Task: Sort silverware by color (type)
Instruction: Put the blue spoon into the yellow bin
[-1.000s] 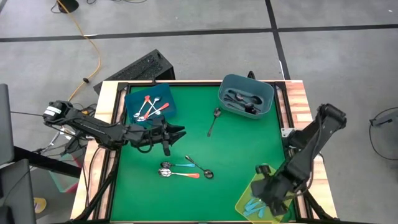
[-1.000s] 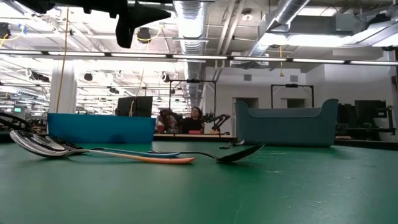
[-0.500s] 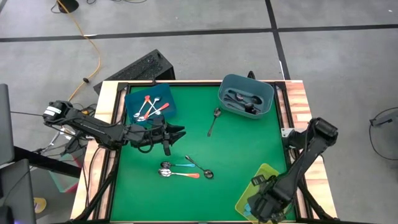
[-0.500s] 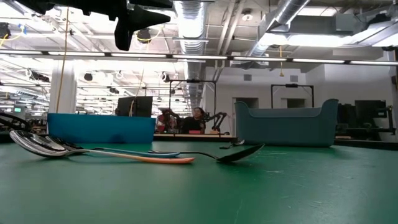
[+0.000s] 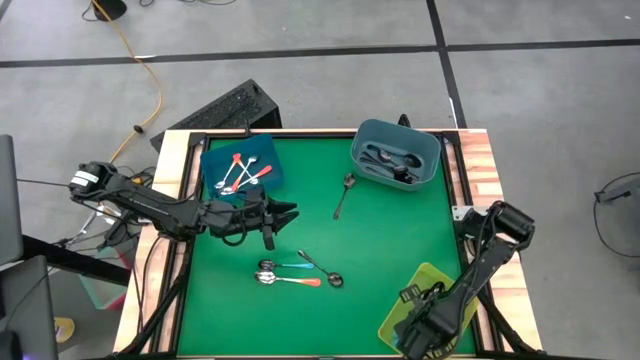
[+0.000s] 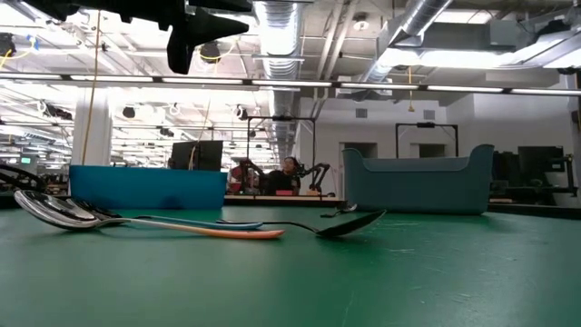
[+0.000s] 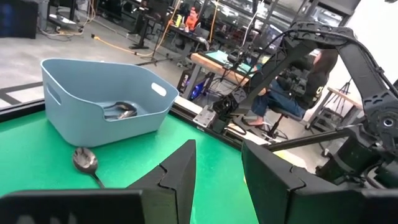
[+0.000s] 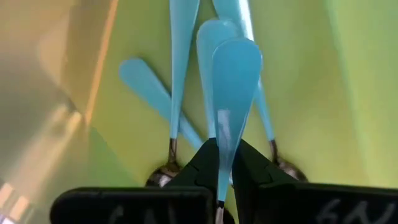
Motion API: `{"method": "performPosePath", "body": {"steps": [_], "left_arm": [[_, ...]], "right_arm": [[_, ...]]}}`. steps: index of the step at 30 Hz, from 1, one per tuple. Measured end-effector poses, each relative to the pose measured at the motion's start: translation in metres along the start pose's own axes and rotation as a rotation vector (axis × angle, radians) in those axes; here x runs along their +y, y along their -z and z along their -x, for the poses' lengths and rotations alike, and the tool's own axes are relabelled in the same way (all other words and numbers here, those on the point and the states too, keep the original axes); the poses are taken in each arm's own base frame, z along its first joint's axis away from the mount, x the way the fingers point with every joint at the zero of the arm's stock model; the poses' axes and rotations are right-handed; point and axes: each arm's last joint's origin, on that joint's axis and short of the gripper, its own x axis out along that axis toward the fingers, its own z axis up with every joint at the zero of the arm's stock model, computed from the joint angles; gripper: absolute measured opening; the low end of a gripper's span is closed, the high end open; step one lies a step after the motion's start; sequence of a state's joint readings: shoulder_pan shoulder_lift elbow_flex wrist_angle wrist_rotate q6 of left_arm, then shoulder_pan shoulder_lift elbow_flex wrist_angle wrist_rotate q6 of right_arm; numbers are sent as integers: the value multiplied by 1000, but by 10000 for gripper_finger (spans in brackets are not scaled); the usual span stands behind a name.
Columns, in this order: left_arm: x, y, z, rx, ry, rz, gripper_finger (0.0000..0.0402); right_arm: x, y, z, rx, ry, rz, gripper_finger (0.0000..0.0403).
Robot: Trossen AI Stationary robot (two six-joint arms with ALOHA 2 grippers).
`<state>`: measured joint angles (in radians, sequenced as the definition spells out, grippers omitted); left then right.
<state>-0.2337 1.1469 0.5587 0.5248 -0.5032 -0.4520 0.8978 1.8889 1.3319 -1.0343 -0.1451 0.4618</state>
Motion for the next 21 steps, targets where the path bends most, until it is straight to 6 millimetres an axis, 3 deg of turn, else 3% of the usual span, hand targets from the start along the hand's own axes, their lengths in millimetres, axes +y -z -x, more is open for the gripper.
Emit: {"method": "performPosePath", "body": {"steps": [21], "left_arm": [[2, 3, 0, 32, -17, -8, 114]], "right_arm": [[-1, -4, -2, -60, 12, -14, 65]]}}
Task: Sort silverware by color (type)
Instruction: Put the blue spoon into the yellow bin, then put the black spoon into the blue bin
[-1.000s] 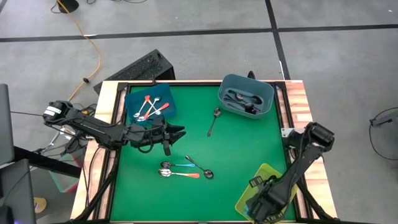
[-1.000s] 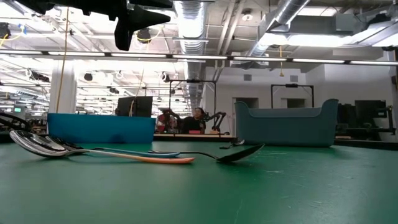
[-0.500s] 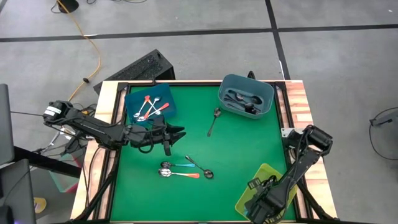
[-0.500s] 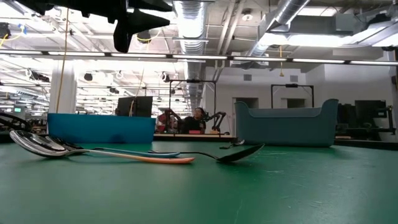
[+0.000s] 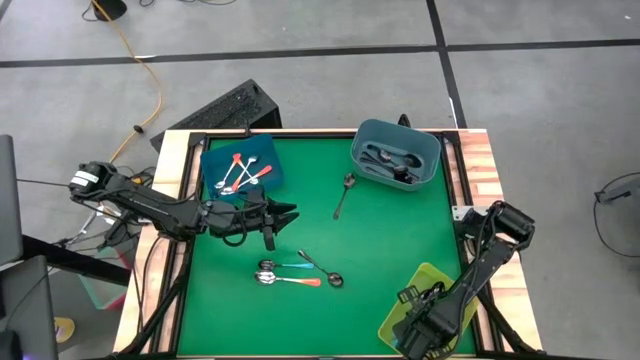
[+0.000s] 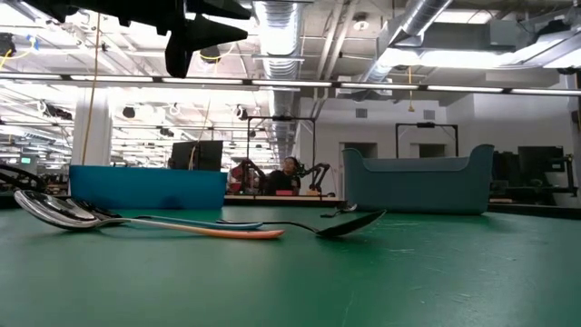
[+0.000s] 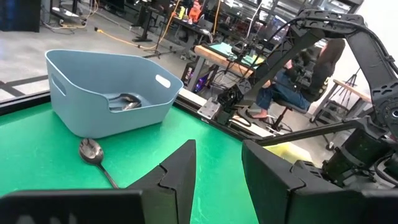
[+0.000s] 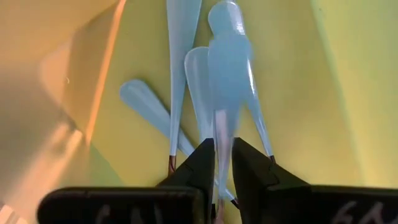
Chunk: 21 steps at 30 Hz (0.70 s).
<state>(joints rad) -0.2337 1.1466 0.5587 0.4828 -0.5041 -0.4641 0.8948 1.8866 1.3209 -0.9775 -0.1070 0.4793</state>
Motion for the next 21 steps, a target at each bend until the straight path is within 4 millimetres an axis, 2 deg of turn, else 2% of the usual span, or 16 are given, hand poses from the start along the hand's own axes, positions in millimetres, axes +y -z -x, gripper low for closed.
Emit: {"method": "performPosePath", "body": {"steps": [8, 11, 16, 21], "left_arm": [[0, 0, 0, 0, 0, 0, 114], [-2, 1, 0, 31, 62, -19, 114], [-6, 7, 1, 168, 255, -71, 114], [-12, 15, 5, 406, 264, -152, 114]], "right_arm": [[0, 0, 0, 0, 1, -2, 110], [0, 0, 0, 1, 1, -3, 132], [0, 0, 0, 0, 3, -38, 155], [0, 0, 0, -2, 6, -45, 161]]}}
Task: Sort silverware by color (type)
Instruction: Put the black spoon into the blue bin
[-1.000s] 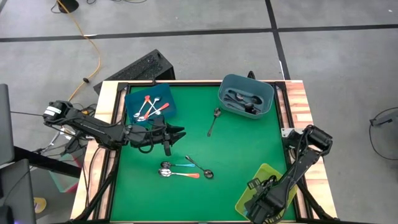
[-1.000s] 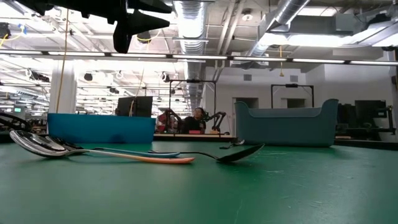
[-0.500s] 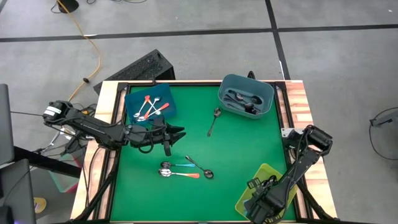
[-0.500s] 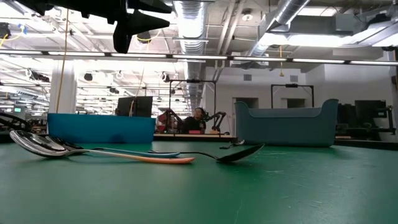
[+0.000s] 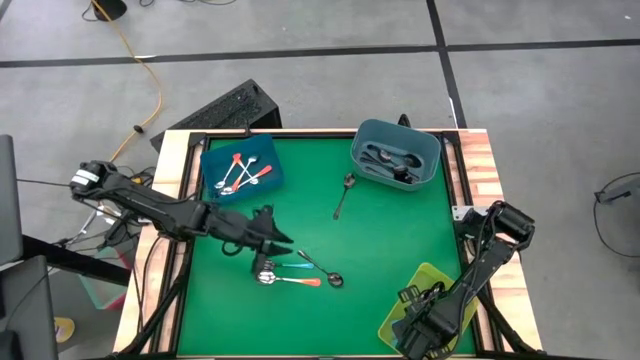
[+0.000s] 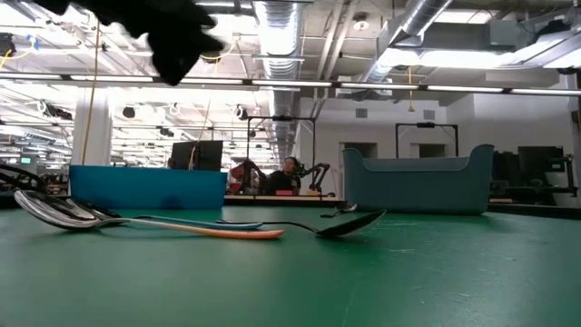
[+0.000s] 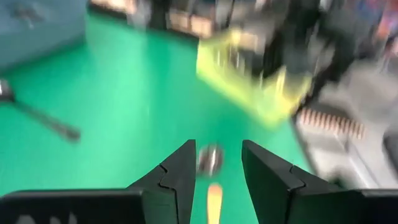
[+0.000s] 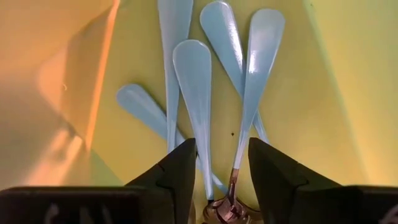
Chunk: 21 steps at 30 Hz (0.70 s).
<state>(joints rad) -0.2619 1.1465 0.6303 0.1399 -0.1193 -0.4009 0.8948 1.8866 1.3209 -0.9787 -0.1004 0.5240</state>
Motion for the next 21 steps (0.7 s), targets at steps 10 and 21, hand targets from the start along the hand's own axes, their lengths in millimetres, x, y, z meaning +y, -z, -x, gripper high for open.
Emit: {"method": "performPosePath", "body": {"steps": [10, 21], "left_arm": [[-28, 15, 10, 230, 48, -154, 114], [-41, 32, 15, 207, -7, -161, 114]], "right_arm": [[-2, -1, 0, -29, 47, -53, 158], [-3, -3, 0, -57, 63, -128, 157]]}}
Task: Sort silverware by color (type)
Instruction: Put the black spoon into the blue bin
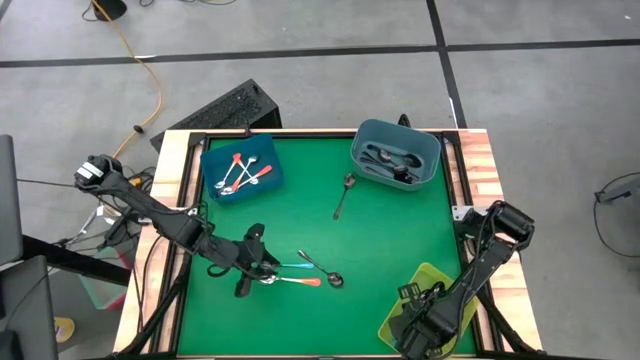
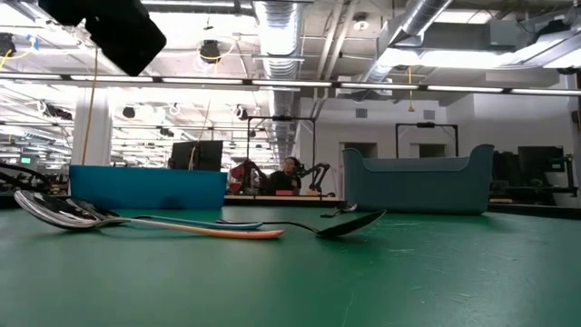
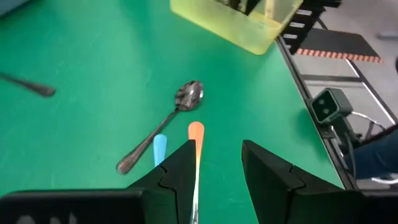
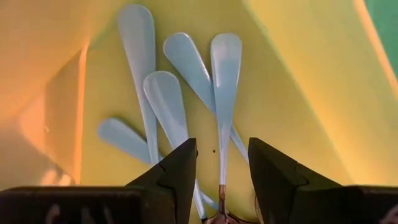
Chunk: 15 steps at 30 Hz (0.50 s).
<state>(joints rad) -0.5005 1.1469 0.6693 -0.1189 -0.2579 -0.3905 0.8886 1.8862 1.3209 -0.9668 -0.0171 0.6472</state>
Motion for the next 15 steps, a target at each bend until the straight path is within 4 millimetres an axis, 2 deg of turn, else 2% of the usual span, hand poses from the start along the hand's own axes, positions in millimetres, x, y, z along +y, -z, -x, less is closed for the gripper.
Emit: {"method": "performPosePath", "body": {"steps": [8, 15], "left_arm": [[-3, -1, -1, -18, 23, -45, 114], [-6, 6, -20, 15, 21, -21, 114]], "right_arm": [[0, 0, 0, -9, 7, -1, 157], [0, -1, 0, -16, 16, -40, 156]]}}
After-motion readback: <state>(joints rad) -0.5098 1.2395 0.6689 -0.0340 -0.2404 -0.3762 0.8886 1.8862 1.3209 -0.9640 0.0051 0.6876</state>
